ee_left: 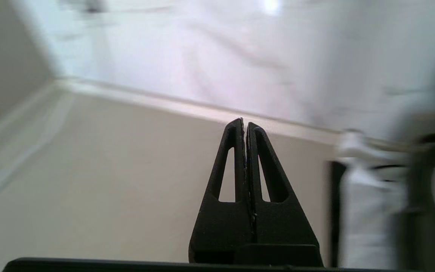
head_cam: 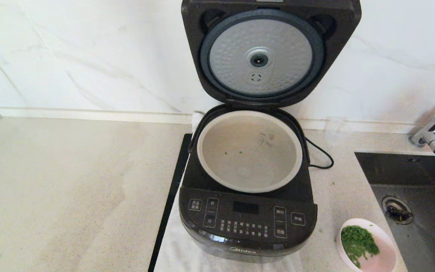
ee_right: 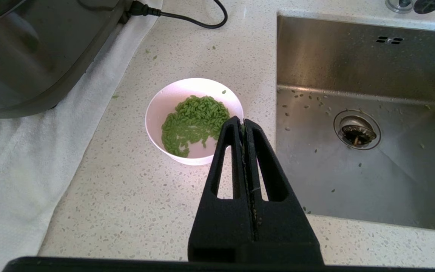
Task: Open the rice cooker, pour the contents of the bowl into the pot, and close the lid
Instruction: Turn on the tap
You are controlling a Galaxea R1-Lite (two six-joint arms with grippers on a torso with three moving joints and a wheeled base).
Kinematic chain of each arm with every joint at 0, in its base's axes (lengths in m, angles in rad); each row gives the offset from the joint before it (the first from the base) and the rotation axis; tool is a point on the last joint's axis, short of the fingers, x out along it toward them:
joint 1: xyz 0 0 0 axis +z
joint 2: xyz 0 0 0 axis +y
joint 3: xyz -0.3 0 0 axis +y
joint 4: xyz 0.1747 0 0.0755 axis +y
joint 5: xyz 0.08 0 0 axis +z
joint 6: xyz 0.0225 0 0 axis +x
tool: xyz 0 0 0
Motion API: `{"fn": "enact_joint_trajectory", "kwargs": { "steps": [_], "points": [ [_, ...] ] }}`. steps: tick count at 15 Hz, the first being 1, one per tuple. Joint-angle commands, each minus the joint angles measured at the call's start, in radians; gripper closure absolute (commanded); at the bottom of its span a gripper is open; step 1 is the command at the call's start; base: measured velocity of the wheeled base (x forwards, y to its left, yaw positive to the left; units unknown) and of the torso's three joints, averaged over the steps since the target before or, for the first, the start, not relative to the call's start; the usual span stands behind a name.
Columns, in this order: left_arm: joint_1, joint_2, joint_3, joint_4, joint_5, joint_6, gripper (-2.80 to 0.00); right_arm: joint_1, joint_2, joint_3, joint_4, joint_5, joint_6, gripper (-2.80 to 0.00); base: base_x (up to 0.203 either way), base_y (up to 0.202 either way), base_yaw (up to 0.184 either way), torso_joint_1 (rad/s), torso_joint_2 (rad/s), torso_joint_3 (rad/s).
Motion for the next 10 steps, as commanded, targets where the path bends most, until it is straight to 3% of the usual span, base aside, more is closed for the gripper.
{"fn": "enact_joint_trajectory", "kwargs": {
  "steps": [1, 4, 6, 8, 10],
  "points": [
    [0.103, -0.285, 0.158, 0.015, 0.015, 0.006, 0.0, 0.0, 0.0, 0.0, 0.0, 0.0, 0.0, 0.0, 0.0, 0.0, 0.0, 0.0, 0.0, 0.0],
    [0.151, -0.488, 0.344, 0.068, 0.003, 0.011, 0.0, 0.0, 0.0, 0.0, 0.0, 0.0, 0.0, 0.0, 0.0, 0.0, 0.0, 0.0, 0.0, 0.0],
    [0.161, -0.639, 0.468, 0.142, -0.074, 0.011, 0.0, 0.0, 0.0, 0.0, 0.0, 0.0, 0.0, 0.0, 0.0, 0.0, 0.0, 0.0, 0.0, 0.0],
    [0.167, -0.724, 0.592, 0.232, -0.209, 0.005, 0.0, 0.0, 0.0, 0.0, 0.0, 0.0, 0.0, 0.0, 0.0, 0.0, 0.0, 0.0, 0.0, 0.0],
    [0.169, -0.723, 0.623, 0.29, -0.401, -0.016, 0.0, 0.0, 0.0, 0.0, 0.0, 0.0, 0.0, 0.0, 0.0, 0.0, 0.0, 0.0, 0.0, 0.0]
  ]
}}
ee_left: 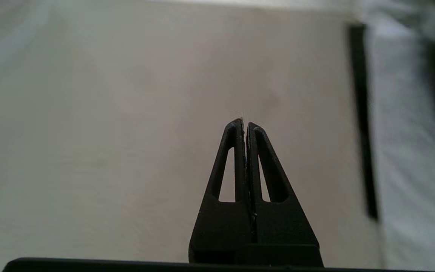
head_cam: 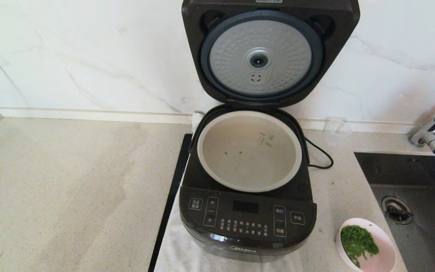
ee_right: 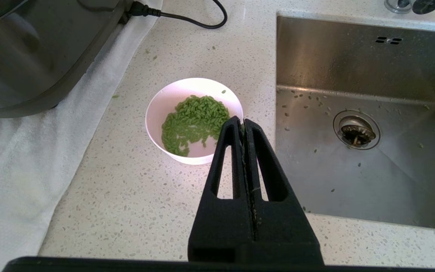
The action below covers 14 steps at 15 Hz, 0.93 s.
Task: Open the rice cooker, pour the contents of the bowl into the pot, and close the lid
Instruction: Turn on the tap
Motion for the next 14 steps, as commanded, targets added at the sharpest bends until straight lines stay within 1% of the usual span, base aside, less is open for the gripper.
{"fn": "enact_joint_trajectory", "kwargs": {
  "steps": [1, 4, 6, 9, 11, 12, 14],
  "points": [
    [0.003, -0.056, 0.038, 0.072, -0.138, 0.0, 0.0, 0.0, 0.0, 0.0, 0.0, 0.0, 0.0, 0.0, 0.0, 0.0, 0.0, 0.0, 0.0, 0.0],
    [0.003, -0.056, 0.042, 0.065, -0.136, 0.001, 0.0, 0.0, 0.0, 0.0, 0.0, 0.0, 0.0, 0.0, 0.0, 0.0, 0.0, 0.0, 0.0, 0.0],
    [0.003, -0.056, 0.046, 0.042, -0.13, -0.024, 0.0, 0.0, 0.0, 0.0, 0.0, 0.0, 0.0, 0.0, 0.0, 0.0, 0.0, 0.0, 0.0, 0.0],
    [0.003, -0.056, 0.048, 0.039, -0.13, -0.026, 0.0, 0.0, -0.001, 0.0, 0.003, -0.002, -0.014, 0.0, 0.0, 0.0, 0.0, 0.0, 0.0, 0.0],
    [0.003, -0.056, 0.048, 0.039, -0.13, -0.025, 0.0, 0.0, -0.003, -0.008, 0.025, 0.004, -0.038, 0.0, 0.0, 0.0, 0.0, 0.0, 0.0, 0.0],
    [0.003, -0.056, 0.048, 0.039, -0.13, -0.026, 0.0, 0.0, -0.003, -0.011, 0.04, 0.003, -0.066, 0.0, 0.0, 0.0, 0.0, 0.0, 0.0, 0.0],
    [0.003, -0.056, 0.048, 0.039, -0.13, -0.026, 0.0, 0.0, -0.003, -0.011, 0.037, 0.003, -0.067, 0.0, 0.0, 0.0, 0.0, 0.0, 0.0, 0.0]
  ]
}}
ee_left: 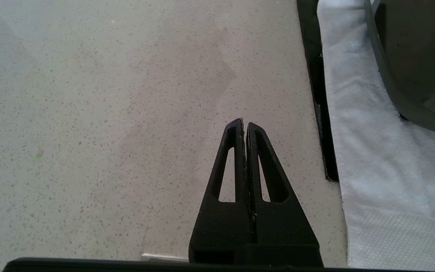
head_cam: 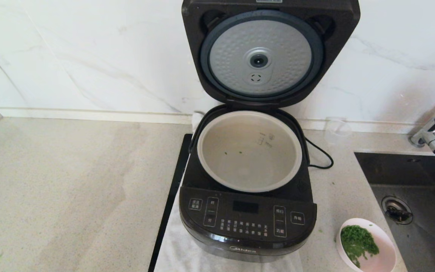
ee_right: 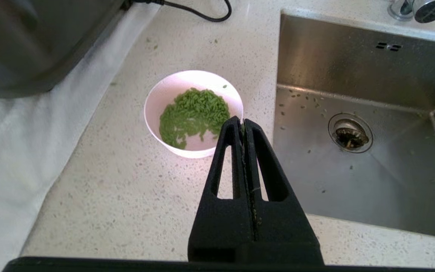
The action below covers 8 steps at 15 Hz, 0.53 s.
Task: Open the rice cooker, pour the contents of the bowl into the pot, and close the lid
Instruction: Turn on the tap
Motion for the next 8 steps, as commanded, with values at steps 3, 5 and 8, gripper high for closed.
{"fn": "enact_joint_trajectory", "kwargs": {
  "steps": [3, 5, 8],
  "points": [
    [0.0, -0.001, 0.002, 0.0, 0.0, 0.0, 0.0, 0.0, 0.016, -0.093, 0.003, -0.022, 0.002, 0.0, 0.0, 0.0, 0.0, 0.0, 0.0, 0.0],
    [0.0, -0.001, 0.002, 0.0, 0.0, -0.001, 0.0, 0.0, 0.135, -0.288, 0.053, -0.044, -0.004, 0.0, 0.0, 0.0, 0.0, 0.0, 0.0, 0.0],
    [0.0, -0.001, 0.002, 0.0, 0.0, -0.001, 0.0, -0.05, 0.406, -0.392, 0.013, -0.093, -0.103, 0.0, 0.0, 0.0, 0.0, 0.0, 0.0, 0.0]
  ]
}}
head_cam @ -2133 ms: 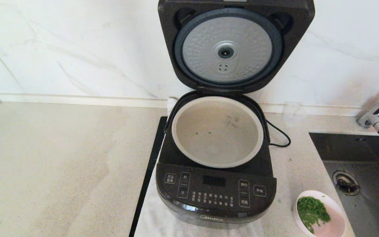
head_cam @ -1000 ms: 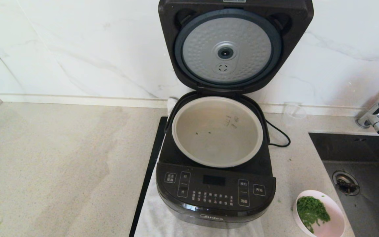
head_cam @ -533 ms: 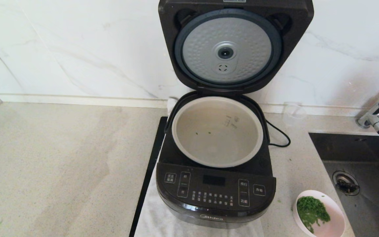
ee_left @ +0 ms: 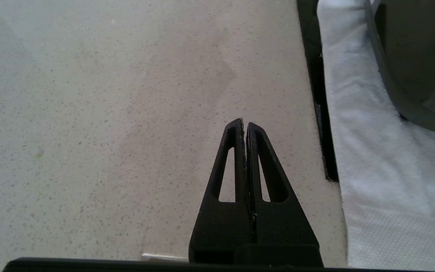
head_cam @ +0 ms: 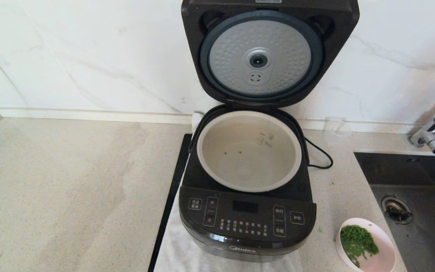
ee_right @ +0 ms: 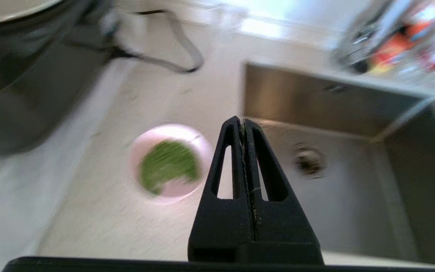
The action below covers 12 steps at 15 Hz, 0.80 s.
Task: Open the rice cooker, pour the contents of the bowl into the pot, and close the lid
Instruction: Turn on the tap
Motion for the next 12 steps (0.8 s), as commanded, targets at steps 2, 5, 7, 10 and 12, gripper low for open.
{"fn": "enact_joint_trajectory", "kwargs": {
  "steps": [2, 5, 7, 10, 12],
  "points": [
    [0.0, -0.001, 0.002, 0.0, 0.0, 0.0, 0.0, -0.09, 0.417, -0.084, -0.135, -0.093, -0.126, 0.0, 0.0, 0.0, 0.0, 0.0, 0.0, 0.0],
    [0.0, -0.001, 0.002, 0.0, 0.0, 0.0, 0.0, -0.137, 0.747, -0.134, -0.298, -0.26, -0.204, 0.0, 0.0, 0.0, 0.0, 0.0, 0.0, 0.0],
    [0.0, -0.001, 0.002, 0.0, 0.0, 0.0, 0.0, -0.158, 0.955, -0.164, -0.447, -0.375, -0.229, 0.0, 0.0, 0.0, 0.0, 0.0, 0.0, 0.0],
    [0.0, -0.001, 0.002, 0.0, 0.0, 0.0, 0.0, -0.215, 1.205, -0.213, -0.669, -0.501, -0.242, 0.0, 0.0, 0.0, 0.0, 0.0, 0.0, 0.0],
    [0.0, -0.001, 0.002, 0.0, 0.0, 0.0, 0.0, -0.281, 1.326, -0.253, -0.778, -0.533, -0.228, 0.0, 0.0, 0.0, 0.0, 0.0, 0.0, 0.0]
  ]
}}
